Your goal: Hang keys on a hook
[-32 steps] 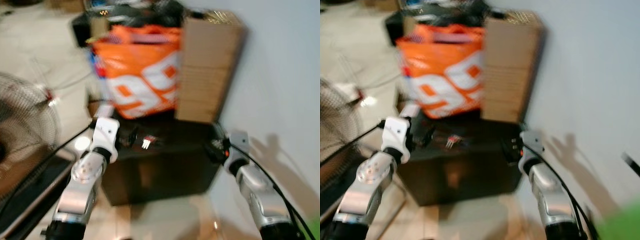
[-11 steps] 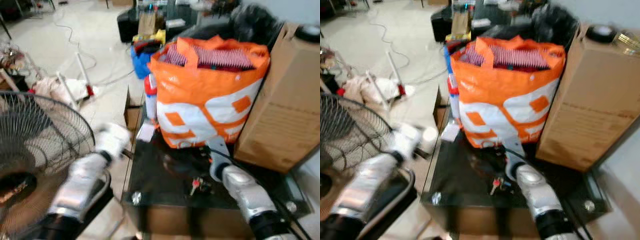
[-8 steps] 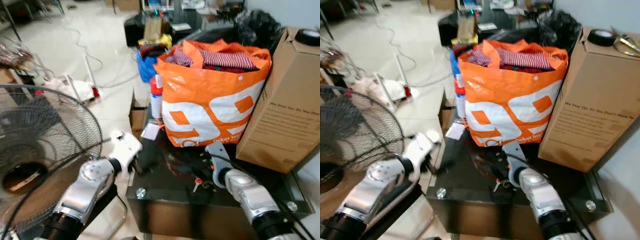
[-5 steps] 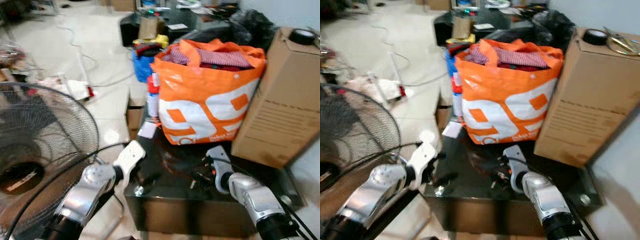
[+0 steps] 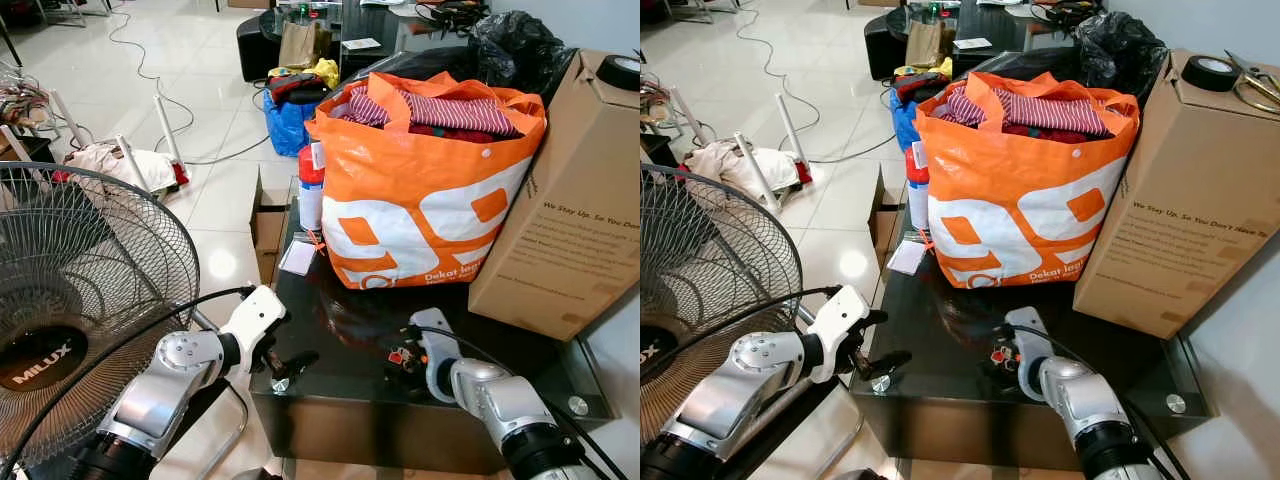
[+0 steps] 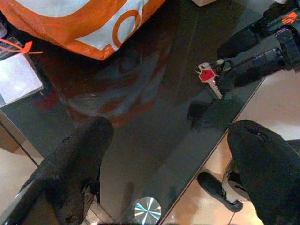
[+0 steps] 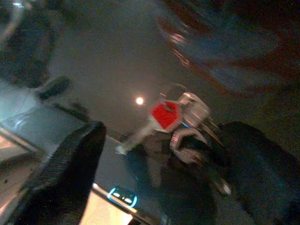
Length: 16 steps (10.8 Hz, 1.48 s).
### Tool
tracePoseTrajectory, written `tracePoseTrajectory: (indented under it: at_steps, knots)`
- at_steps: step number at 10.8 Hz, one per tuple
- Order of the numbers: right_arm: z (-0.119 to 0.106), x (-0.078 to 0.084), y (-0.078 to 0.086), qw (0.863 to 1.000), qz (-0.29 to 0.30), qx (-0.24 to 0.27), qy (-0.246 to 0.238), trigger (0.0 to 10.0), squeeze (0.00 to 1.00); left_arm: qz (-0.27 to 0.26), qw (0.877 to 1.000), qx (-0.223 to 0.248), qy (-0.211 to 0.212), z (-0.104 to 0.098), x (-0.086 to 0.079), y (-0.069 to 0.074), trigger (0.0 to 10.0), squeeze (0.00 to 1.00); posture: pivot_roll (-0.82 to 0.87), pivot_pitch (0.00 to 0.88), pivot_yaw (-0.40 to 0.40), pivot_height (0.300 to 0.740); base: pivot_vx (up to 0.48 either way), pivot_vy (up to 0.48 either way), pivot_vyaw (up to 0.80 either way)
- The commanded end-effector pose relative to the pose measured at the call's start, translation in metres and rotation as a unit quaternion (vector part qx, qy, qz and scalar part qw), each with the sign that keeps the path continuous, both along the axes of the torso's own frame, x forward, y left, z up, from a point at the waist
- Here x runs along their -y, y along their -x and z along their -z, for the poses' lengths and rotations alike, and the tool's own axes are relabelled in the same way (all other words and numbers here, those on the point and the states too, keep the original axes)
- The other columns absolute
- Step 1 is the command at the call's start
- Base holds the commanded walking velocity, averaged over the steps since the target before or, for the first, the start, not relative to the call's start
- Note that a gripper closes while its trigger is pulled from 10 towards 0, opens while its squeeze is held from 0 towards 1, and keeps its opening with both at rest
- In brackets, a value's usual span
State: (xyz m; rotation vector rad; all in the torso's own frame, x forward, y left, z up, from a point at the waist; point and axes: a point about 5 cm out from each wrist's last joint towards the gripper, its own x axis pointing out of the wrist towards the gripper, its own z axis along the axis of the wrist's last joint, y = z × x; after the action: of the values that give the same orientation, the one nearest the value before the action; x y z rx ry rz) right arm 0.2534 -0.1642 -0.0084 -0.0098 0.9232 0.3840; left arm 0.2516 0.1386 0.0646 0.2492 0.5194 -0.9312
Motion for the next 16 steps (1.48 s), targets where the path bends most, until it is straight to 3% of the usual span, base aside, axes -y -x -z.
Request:
tracePoseTrajectory:
  at_steps: [1,3,4,5,6,7,9,10,11,13,16]
  knots:
    - [-0.002,0.002,-0.004,1.0,0.011,0.005,0.002,0.2,0.0,0.001,1.0,0.003,-0.001,-0.003,-0.002,0.001,10.0,0.0,-0.1,0.0,0.011,0.74,0.0,0.0,0.0]
    - [-0.002,0.005,-0.003,1.0,0.014,0.002,0.004,0.0,0.0,0.001,1.0,0.003,-0.002,-0.003,-0.002,0.002,10.0,0.0,-0.1,0.0,0.011,0.74,0.0,0.0,0.0]
    - [-0.001,0.006,-0.002,1.0,0.016,0.0,0.005,1.5,0.0,0.001,1.0,0.002,-0.002,-0.003,-0.001,0.002,10.0,0.0,-0.1,0.0,0.011,0.74,0.0,0.0,0.0]
    - [0.0,0.007,-0.001,1.0,0.016,-0.006,0.008,7.5,0.0,0.002,1.0,0.002,-0.002,-0.003,-0.001,0.002,10.0,0.0,-0.1,0.0,0.01,0.74,0.0,0.0,0.0]
    - [0.0,0.006,0.0,1.0,0.016,-0.007,0.008,8.9,0.0,0.001,1.0,0.003,-0.002,-0.003,-0.001,0.001,10.0,0.0,-0.1,0.0,0.01,0.74,0.0,0.0,0.0]
    - [0.001,0.006,0.0,1.0,0.018,-0.009,0.008,8.4,0.0,0.001,1.0,0.003,-0.002,-0.003,-0.001,0.001,10.0,0.0,-0.1,0.0,0.012,0.74,0.0,0.0,0.0]
    - [0.003,0.008,0.002,1.0,0.022,-0.017,0.01,6.0,0.0,0.002,1.0,0.003,-0.002,-0.003,-0.001,0.001,10.0,0.0,-0.1,0.0,0.015,0.74,0.0,0.0,0.0]
    - [0.002,0.01,0.002,0.999,0.028,-0.02,0.008,6.3,0.0,0.002,1.0,0.003,-0.002,-0.004,-0.001,0.001,10.0,0.0,-0.1,0.0,0.015,0.74,0.0,0.0,0.0]
    - [0.0,0.012,0.004,0.998,0.052,-0.029,-0.011,10.0,0.0,0.002,1.0,0.003,-0.003,-0.004,-0.002,0.0,10.0,0.0,-0.1,0.0,0.015,0.74,0.0,0.0,0.0]
    - [-0.004,0.011,0.004,0.994,0.095,-0.027,-0.039,10.0,0.0,0.002,1.0,0.003,-0.004,-0.004,-0.002,0.0,10.0,0.0,-0.1,0.0,0.014,0.74,0.0,0.0,0.0]
    - [-0.004,0.008,0.009,0.99,0.134,-0.032,-0.022,10.0,0.0,0.002,1.0,0.002,-0.004,-0.004,-0.002,0.001,10.0,0.0,-0.1,0.0,0.011,0.74,0.0,0.0,0.0]
